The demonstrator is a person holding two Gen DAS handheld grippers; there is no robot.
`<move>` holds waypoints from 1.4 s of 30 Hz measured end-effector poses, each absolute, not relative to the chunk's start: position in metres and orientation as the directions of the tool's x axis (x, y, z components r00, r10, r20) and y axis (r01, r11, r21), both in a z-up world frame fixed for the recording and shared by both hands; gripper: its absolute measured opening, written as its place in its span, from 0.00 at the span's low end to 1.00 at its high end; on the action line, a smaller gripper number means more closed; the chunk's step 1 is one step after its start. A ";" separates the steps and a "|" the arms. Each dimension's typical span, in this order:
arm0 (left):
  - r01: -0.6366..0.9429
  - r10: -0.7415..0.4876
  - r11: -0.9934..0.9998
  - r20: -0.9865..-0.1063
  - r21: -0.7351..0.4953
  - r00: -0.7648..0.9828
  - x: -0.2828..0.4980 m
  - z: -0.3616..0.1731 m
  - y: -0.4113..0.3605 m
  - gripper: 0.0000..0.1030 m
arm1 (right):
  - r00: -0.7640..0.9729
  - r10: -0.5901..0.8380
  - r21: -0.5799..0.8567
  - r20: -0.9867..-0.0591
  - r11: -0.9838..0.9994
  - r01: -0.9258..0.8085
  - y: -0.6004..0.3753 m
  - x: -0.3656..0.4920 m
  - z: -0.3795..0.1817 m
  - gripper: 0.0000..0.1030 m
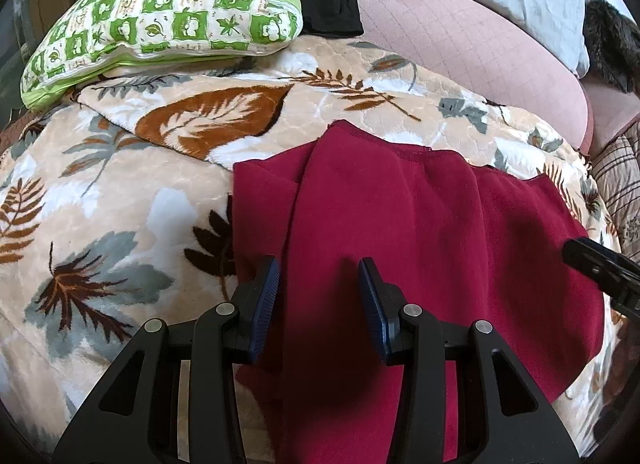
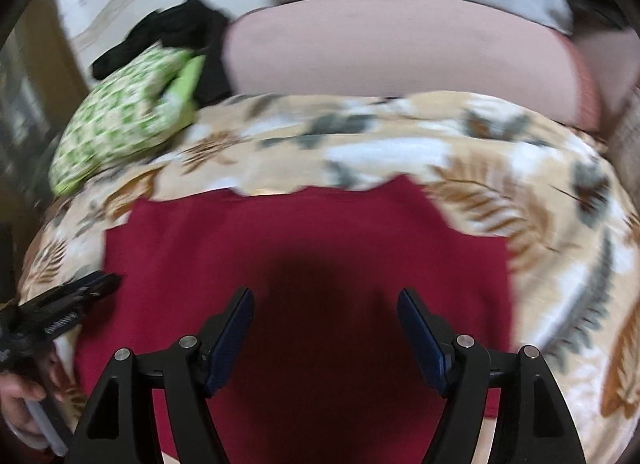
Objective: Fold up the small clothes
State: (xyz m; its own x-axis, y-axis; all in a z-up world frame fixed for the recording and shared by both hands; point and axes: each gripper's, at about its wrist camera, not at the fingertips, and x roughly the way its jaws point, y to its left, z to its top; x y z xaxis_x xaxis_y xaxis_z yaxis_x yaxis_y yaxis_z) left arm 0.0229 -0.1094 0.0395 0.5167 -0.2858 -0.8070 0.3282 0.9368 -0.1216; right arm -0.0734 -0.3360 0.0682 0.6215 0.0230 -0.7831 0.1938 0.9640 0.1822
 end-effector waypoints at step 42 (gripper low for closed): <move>0.253 -0.600 0.798 -0.682 -0.547 0.418 -0.013 0.049 -0.014 0.72 | 0.497 0.253 0.282 -0.830 0.959 -0.017 -0.189 0.064 0.043 0.23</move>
